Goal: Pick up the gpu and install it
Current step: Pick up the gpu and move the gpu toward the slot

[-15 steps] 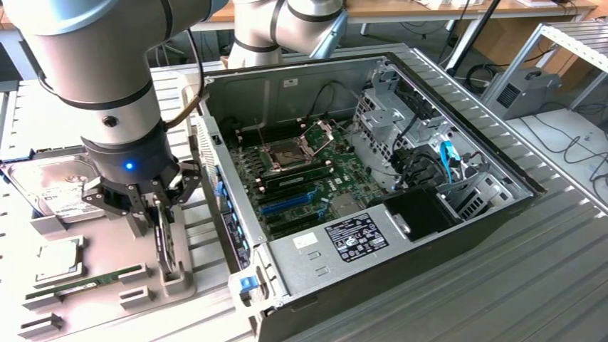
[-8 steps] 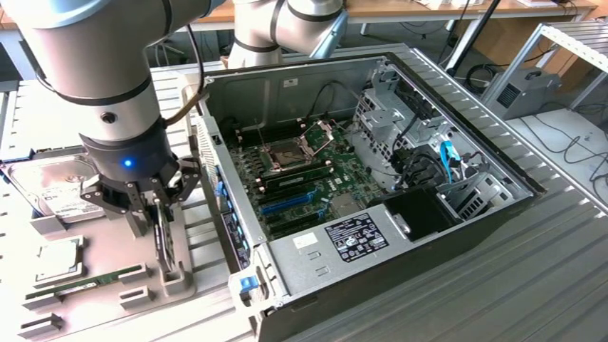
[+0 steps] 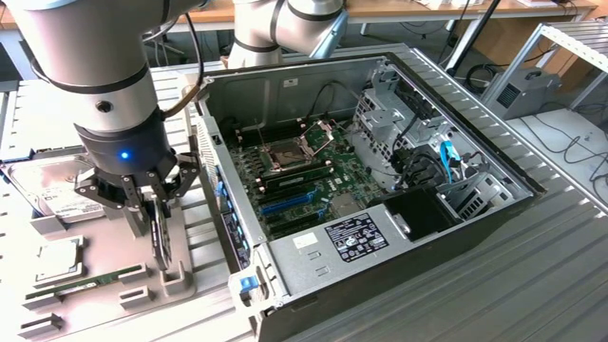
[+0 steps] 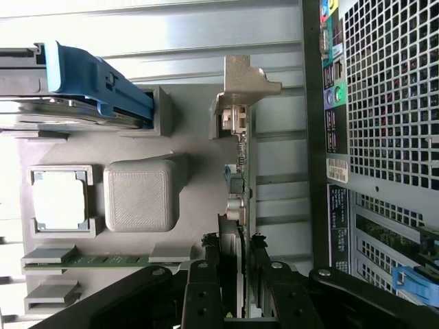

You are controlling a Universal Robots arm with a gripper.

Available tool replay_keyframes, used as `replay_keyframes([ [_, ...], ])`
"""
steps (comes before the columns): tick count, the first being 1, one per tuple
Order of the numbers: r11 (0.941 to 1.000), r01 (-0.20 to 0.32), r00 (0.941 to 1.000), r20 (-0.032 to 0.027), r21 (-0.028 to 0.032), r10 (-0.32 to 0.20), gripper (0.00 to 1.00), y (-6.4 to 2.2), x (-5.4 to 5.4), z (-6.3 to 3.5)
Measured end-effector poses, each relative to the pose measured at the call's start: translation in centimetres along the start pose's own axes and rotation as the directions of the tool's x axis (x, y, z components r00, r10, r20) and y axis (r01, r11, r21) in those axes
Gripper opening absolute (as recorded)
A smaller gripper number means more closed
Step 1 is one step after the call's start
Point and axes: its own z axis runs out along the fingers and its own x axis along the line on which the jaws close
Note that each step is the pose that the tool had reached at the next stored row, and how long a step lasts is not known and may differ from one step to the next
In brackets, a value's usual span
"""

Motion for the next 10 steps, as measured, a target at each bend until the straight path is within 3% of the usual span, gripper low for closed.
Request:
replay_keyframes([
  [10, 1.0, 0.0, 1.0, 0.0, 0.0, 0.0, 0.29, -0.01, 0.0, -0.24],
])
